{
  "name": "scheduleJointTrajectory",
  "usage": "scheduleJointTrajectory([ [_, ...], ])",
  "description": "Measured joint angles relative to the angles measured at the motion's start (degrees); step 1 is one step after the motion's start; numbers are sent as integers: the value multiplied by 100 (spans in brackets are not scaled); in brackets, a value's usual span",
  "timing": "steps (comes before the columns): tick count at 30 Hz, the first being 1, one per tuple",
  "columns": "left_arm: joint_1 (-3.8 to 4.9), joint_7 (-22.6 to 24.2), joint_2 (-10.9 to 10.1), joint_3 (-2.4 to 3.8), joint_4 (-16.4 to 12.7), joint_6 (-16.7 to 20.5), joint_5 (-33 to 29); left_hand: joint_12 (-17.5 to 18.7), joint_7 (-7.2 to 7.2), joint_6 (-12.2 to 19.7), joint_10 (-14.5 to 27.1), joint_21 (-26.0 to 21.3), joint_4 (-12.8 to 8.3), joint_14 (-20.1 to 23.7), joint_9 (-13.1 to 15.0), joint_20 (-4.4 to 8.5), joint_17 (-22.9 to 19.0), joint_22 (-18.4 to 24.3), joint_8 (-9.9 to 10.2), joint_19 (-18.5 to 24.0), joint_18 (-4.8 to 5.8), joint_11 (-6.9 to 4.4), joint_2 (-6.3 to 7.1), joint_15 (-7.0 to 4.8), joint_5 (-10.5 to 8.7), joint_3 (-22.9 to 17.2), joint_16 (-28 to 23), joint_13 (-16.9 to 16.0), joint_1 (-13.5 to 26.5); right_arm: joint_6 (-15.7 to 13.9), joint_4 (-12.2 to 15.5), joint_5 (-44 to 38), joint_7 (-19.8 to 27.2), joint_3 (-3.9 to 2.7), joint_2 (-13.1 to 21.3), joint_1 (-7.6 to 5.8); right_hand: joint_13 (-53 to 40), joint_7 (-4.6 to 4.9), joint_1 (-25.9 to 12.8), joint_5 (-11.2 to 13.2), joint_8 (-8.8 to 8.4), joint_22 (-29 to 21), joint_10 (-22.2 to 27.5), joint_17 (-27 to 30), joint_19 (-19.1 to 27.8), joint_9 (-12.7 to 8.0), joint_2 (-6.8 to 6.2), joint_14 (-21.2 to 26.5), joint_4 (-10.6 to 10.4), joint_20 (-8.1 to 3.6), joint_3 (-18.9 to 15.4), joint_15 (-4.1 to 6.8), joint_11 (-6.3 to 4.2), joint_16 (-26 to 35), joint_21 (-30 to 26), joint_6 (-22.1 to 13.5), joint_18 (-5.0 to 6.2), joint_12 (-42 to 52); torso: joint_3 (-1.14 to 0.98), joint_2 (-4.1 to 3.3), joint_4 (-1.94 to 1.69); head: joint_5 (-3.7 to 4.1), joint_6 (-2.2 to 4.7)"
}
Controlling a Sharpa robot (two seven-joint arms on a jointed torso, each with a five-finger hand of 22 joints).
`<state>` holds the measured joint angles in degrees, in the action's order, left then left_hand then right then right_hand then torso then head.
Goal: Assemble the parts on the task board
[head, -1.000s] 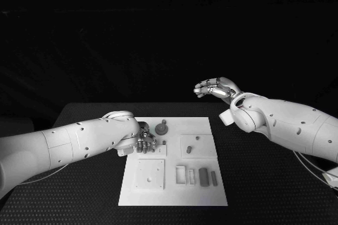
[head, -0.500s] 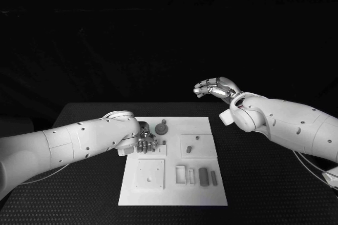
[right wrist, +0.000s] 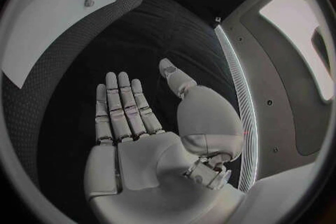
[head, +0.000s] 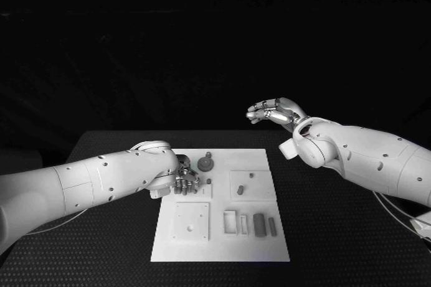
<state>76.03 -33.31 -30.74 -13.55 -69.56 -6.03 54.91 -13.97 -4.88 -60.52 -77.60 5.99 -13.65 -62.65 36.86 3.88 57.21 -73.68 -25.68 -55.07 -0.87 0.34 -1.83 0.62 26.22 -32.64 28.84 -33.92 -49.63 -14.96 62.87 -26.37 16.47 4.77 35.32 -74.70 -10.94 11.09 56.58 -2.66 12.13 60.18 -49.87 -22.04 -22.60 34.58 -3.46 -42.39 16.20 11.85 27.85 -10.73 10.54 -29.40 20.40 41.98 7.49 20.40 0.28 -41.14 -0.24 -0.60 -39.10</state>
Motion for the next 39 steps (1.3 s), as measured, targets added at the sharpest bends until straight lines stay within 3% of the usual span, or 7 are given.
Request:
scheduleJointTrajectory([
  [31,3,19,-2,4,8,-103,28,-22,1,-1,-31,-1,-19,-21,45,0,-5,-64,0,0,-1,-34,0,-21,31,-36,45,-18,0,31,-11,-1,-5,0,-13,0,18,0,22,0,0,4,0,-1,0,-5,22,0,0,0,0,0,0,0,0,0,0,0,-2,1,2,5,-7],
  [33,3,21,-1,4,10,-108,29,-25,1,-1,-31,-1,-20,-21,49,0,-5,-65,5,0,-1,-34,0,-21,45,-36,45,-18,0,32,-11,-1,-5,0,-13,0,18,0,22,0,0,5,0,-1,0,-5,22,0,0,0,0,0,0,0,0,0,-59,0,-2,1,2,5,-7],
  [39,5,23,2,5,12,-140,44,-42,1,-1,-30,-1,-21,-21,54,0,-4,-67,15,0,-1,-33,0,-21,45,-37,45,-17,0,36,-12,-1,-5,0,-18,0,24,0,22,0,0,10,-21,-1,0,-5,22,0,0,0,0,0,21,22,-23,0,-58,0,-2,1,2,7,-7],
])
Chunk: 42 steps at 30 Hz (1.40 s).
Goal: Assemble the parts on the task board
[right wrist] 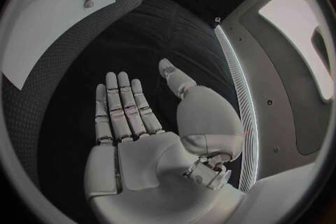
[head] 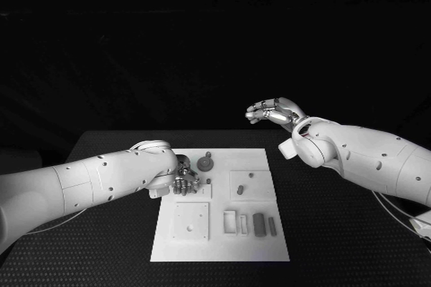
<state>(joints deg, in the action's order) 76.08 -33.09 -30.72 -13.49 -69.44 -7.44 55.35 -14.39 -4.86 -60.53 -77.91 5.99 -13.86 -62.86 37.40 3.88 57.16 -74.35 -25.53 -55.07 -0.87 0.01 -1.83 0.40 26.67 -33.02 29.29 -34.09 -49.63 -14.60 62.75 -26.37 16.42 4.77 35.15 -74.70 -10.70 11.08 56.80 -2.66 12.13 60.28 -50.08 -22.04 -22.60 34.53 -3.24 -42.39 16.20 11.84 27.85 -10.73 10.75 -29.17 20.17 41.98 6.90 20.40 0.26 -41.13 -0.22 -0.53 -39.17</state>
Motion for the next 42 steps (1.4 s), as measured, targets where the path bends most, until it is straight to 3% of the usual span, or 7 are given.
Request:
scheduleJointTrajectory([
  [15,-6,21,35,-1,14,-85,183,0,0,0,0,1,-9,0,12,-1,0,-27,-26,-1,0,2,0,0,-3,-7,0,1,0,1,-2,0,-2,0,-4,0,16,-21,0,0,0,5,0,0,0,-5,0,0,0,0,0,0,0,0,0,-21,5,-22,1,1,2,-5,-18],
  [23,-11,4,75,1,60,-117,204,0,0,0,0,-23,66,0,66,-1,-12,-63,-25,-3,0,2,-9,0,-116,18,22,-6,9,1,0,0,-3,0,-6,0,22,-21,0,0,0,4,0,-5,22,-5,0,0,0,22,0,0,0,0,0,-21,8,-22,-3,0,2,-11,-30],
  [35,-17,-26,91,5,79,-145,246,2,-21,-22,-1,-69,289,0,105,9,-25,-73,8,-14,0,3,-175,0,-231,82,47,-19,260,9,-2,-1,-8,0,-3,0,31,-21,0,0,0,10,0,-5,22,-5,0,0,0,22,0,0,0,21,0,-21,9,-22,-2,0,5,-13,-41],
  [37,-17,-32,93,5,79,-165,267,2,31,-73,-1,-90,318,0,105,9,-30,-70,31,-15,0,3,-182,0,-245,97,47,-19,329,12,0,-1,-9,0,-3,0,32,-21,0,0,5,9,0,-5,22,-5,0,0,0,22,0,0,0,21,0,-21,9,-22,-3,0,4,-9,-45],
  [39,-17,-37,96,6,79,-180,286,2,173,-240,-1,-103,323,0,119,9,-30,-70,33,-15,-3,3,-186,0,-255,101,47,-18,359,15,1,-2,-11,0,-3,0,32,-21,0,0,20,9,-4,-5,22,-5,0,0,0,22,0,0,-5,21,0,-21,9,-22,-2,0,2,-9,-49],
  [42,-17,-41,104,6,79,-196,313,2,180,-263,-1,-113,327,0,123,9,-30,-69,28,-15,-4,3,-186,0,-255,105,47,-18,359,18,1,-2,-11,0,-3,0,36,-21,0,0,20,9,-21,-5,22,-9,0,0,0,22,0,0,-22,21,0,-21,10,-22,-2,-1,1,-6,-51],
])
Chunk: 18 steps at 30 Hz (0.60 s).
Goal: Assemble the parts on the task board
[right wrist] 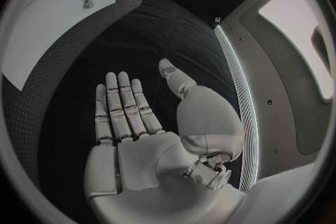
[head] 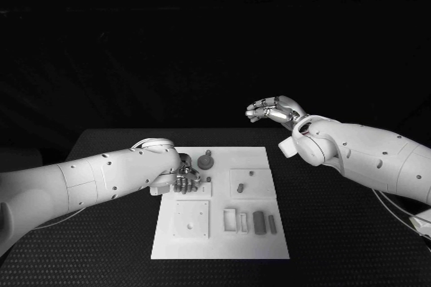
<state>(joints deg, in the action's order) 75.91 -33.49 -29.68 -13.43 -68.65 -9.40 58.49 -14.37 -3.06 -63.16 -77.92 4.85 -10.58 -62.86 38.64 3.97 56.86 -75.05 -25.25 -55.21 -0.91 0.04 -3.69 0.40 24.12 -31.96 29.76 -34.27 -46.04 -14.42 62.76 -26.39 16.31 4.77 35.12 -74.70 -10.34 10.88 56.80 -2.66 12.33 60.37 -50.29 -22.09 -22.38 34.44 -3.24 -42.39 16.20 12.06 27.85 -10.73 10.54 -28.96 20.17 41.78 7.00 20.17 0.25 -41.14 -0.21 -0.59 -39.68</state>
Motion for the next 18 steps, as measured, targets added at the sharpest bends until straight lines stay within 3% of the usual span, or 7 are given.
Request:
scheduleJointTrajectory([
  [8,-3,-9,8,-2,-10,-24,86,0,11,-11,2,-1,-9,0,19,9,-9,-1,30,-10,-27,-2,164,0,1,9,0,-6,110,7,2,0,-2,0,1,0,8,0,0,0,-1,6,0,-5,0,0,0,0,0,0,0,0,0,0,-22,0,0,0,0,0,-1,-1,-5],
  [12,-5,-9,7,-3,-15,-26,105,0,30,-30,2,-23,-5,0,33,10,-16,-3,48,-10,22,-3,268,0,-49,13,0,-6,153,9,2,0,-3,0,3,0,13,0,0,0,-1,6,0,-5,0,0,0,16,0,0,0,-15,0,0,-22,0,1,0,2,0,-1,-2,-10],
  [16,-5,-8,5,-3,-18,-26,111,0,18,-17,2,-43,53,0,55,20,-30,-4,67,-20,48,-3,400,0,-253,39,8,-10,191,11,2,0,-3,0,3,0,14,19,0,0,-2,6,0,-5,0,0,0,16,0,0,0,-15,0,0,-22,-19,1,0,2,0,-2,2,-11],
  [18,-6,-5,3,-2,-19,-24,114,0,19,-16,2,-44,150,0,74,20,-40,-4,100,-20,48,-3,540,0,-527,29,23,-13,223,12,1,0,-3,0,3,0,14,19,0,0,-2,11,0,-5,0,0,0,16,0,-1,0,-15,0,0,-22,-19,2,0,2,0,-2,4,-13],
])
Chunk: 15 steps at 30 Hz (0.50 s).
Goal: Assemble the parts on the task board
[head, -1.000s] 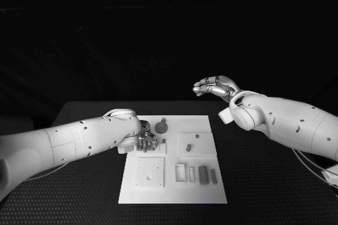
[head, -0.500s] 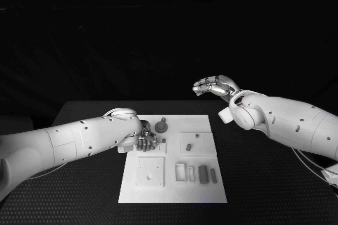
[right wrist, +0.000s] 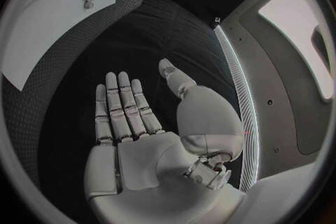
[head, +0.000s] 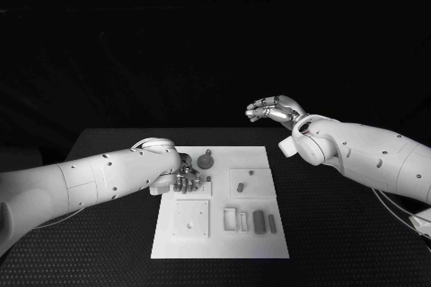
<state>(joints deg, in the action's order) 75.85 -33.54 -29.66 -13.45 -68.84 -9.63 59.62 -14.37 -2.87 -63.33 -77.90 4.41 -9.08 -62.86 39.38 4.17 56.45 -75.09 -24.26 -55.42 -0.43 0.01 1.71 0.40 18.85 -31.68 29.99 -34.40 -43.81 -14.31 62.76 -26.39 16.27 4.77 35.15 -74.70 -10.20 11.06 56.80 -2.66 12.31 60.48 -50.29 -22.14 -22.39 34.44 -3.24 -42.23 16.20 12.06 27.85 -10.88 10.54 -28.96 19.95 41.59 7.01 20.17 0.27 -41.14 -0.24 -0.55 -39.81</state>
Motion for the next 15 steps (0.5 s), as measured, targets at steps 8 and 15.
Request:
scheduleJointTrajectory([
  [8,-52,-6,-55,-24,-3,32,5,0,-19,19,20,-65,453,21,70,-10,-34,14,69,14,72,-20,558,22,-1348,-60,0,-17,134,3,-7,0,0,0,-2,0,5,0,0,0,0,0,0,0,0,0,0,0,0,0,0,0,0,23,0,0,0,-22,3,0,0,2,-3],
  [15,-59,-9,-89,-19,-30,93,6,0,-20,20,54,-64,625,42,103,13,-37,11,79,36,67,-12,792,1,-1571,2,25,-31,263,6,-9,0,0,0,-2,0,10,0,0,0,0,-1,0,-5,0,-5,0,0,17,0,-16,0,0,23,0,0,0,-22,5,1,0,15,3],
])
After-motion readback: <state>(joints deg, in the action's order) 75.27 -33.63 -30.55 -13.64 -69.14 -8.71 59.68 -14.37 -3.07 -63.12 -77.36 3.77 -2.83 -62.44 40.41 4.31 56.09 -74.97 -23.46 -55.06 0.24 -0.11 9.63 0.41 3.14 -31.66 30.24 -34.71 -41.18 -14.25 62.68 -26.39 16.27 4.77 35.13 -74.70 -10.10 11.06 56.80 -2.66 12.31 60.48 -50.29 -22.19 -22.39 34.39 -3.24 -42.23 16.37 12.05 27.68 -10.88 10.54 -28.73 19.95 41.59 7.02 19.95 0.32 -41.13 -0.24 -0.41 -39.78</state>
